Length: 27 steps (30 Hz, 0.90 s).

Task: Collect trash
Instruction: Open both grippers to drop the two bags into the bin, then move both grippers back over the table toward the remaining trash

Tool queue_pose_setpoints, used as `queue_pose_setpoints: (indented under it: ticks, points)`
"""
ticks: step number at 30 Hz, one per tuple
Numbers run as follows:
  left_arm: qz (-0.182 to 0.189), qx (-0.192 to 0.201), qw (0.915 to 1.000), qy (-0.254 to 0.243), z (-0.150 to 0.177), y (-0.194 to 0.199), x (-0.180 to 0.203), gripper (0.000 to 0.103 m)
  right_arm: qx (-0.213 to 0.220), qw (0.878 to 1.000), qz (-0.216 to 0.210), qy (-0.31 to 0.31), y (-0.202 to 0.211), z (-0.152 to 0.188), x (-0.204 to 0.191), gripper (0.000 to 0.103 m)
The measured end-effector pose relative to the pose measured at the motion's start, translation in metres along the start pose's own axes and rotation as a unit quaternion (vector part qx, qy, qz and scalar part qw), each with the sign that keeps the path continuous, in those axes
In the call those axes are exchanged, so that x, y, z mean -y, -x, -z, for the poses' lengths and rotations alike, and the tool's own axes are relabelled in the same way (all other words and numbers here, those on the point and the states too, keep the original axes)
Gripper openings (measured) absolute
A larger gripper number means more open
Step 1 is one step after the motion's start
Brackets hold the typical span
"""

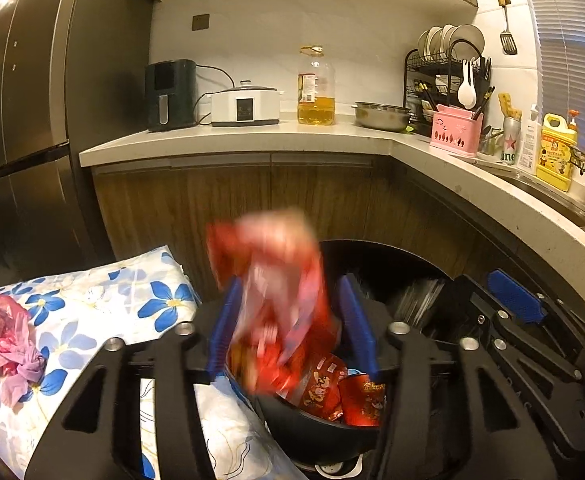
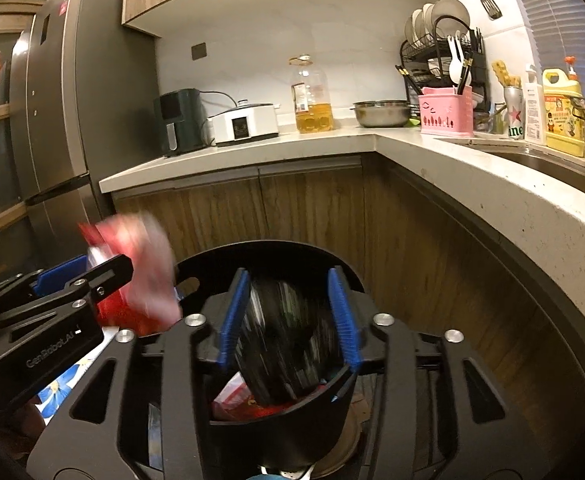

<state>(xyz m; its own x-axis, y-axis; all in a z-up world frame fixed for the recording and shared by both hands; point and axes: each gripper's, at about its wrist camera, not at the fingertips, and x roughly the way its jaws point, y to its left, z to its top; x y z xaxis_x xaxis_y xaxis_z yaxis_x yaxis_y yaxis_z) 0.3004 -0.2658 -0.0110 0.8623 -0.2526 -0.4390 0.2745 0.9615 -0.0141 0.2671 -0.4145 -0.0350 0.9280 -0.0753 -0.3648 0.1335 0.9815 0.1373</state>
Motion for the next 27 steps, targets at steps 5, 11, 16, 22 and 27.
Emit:
queue_pose_setpoints:
  ticks: [5, 11, 16, 22, 27]
  points:
    - [-0.003, -0.001, 1.0000, 0.004, 0.001, 0.001, -0.003, 0.071, -0.003, 1.000, 0.017, -0.009, 0.001, 0.004, 0.006, 0.051]
    - [-0.005, 0.000, 1.0000, 0.007, 0.002, 0.004, -0.005, 0.080, -0.002, 1.000, 0.026, -0.015, 0.006, 0.005, 0.011, 0.057]
    - [-0.009, 0.003, 0.9998, 0.019, 0.006, 0.013, -0.014, 0.086, 0.000, 1.000, 0.028, -0.011, 0.014, 0.006, 0.006, 0.060]
    - [-0.028, 0.002, 0.9988, 0.040, 0.016, 0.032, -0.035, 0.095, 0.010, 1.000, 0.019, -0.001, 0.029, 0.007, -0.008, 0.068]
    - [-0.058, 0.013, 0.9965, 0.059, 0.031, 0.059, -0.064, 0.097, 0.013, 1.000, 0.004, 0.004, 0.043, 0.012, -0.027, 0.074]
